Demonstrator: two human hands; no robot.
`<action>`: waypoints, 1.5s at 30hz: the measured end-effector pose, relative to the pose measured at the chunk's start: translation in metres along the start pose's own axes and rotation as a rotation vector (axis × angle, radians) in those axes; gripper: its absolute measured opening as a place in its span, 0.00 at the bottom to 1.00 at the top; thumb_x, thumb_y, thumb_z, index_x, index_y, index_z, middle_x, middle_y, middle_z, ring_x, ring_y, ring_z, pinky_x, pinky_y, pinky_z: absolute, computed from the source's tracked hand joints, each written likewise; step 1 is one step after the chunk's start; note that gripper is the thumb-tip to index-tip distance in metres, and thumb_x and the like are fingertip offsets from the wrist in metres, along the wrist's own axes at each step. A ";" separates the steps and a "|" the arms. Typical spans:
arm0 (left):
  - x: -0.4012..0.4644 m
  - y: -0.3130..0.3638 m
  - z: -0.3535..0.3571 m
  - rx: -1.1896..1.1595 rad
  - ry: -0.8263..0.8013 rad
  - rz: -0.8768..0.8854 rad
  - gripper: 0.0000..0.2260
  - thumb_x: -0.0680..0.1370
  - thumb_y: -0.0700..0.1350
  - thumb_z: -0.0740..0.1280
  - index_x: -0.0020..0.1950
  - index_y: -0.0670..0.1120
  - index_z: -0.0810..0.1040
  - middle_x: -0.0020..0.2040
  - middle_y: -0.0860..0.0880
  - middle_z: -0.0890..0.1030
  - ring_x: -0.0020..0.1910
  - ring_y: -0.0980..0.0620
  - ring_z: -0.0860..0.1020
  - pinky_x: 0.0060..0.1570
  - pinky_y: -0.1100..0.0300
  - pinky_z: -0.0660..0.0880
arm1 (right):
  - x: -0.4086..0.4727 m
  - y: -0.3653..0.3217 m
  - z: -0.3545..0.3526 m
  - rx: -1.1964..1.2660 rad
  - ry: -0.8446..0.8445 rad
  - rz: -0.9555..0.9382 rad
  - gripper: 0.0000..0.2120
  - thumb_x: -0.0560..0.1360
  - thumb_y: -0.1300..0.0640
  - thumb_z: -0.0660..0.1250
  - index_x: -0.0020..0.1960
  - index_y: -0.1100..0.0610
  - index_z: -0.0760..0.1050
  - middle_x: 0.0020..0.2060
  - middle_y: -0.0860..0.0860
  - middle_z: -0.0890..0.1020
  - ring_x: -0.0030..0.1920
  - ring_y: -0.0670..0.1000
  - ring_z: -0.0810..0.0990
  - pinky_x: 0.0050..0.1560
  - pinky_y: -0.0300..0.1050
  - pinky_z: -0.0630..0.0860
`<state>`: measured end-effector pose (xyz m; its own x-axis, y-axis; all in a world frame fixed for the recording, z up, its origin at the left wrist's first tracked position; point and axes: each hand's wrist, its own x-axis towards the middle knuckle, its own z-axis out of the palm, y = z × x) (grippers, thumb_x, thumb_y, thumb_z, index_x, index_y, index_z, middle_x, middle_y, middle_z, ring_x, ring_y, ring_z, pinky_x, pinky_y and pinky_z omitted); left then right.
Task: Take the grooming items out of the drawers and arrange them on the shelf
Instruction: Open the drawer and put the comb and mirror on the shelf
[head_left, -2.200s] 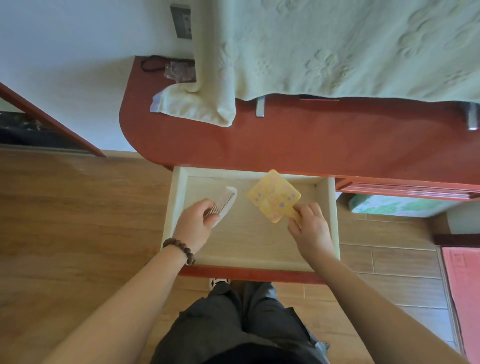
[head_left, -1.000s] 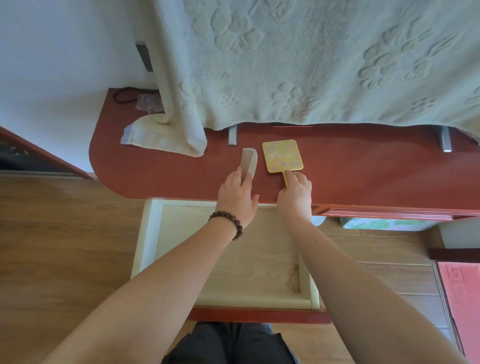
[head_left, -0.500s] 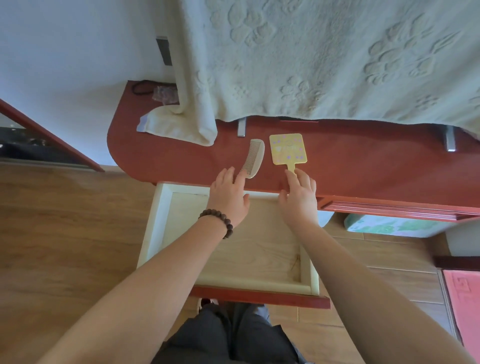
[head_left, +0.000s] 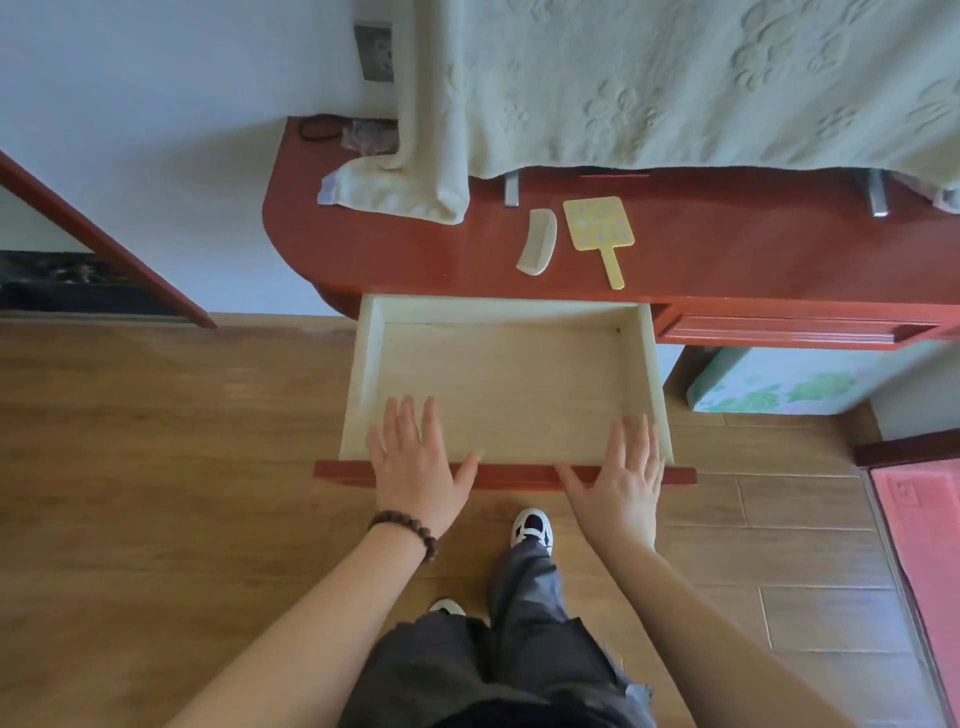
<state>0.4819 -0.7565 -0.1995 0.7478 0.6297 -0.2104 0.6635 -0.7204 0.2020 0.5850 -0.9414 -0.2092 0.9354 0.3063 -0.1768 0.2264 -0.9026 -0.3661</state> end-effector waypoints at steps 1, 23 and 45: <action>-0.010 -0.006 0.004 0.002 0.002 -0.049 0.44 0.73 0.72 0.53 0.78 0.44 0.47 0.78 0.40 0.50 0.77 0.39 0.47 0.73 0.41 0.46 | -0.009 0.002 0.003 0.000 -0.007 0.058 0.47 0.71 0.35 0.64 0.77 0.58 0.46 0.77 0.58 0.45 0.77 0.55 0.41 0.76 0.54 0.42; 0.017 -0.007 0.030 -0.206 -0.058 -0.452 0.59 0.63 0.76 0.61 0.76 0.41 0.35 0.75 0.32 0.34 0.74 0.33 0.33 0.72 0.39 0.57 | 0.026 -0.020 0.019 0.164 -0.031 0.401 0.62 0.63 0.32 0.70 0.75 0.64 0.35 0.75 0.60 0.35 0.76 0.57 0.33 0.76 0.54 0.44; 0.162 0.013 -0.018 -0.203 -0.018 -0.483 0.56 0.68 0.72 0.62 0.76 0.38 0.37 0.77 0.36 0.37 0.76 0.39 0.37 0.74 0.46 0.48 | 0.166 -0.055 0.003 0.211 -0.079 0.280 0.54 0.71 0.32 0.62 0.76 0.64 0.36 0.76 0.59 0.36 0.76 0.57 0.35 0.76 0.56 0.44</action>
<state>0.6119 -0.6583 -0.2142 0.3558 0.8700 -0.3414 0.9254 -0.2768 0.2589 0.7275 -0.8402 -0.2217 0.9276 0.0860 -0.3635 -0.1040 -0.8752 -0.4725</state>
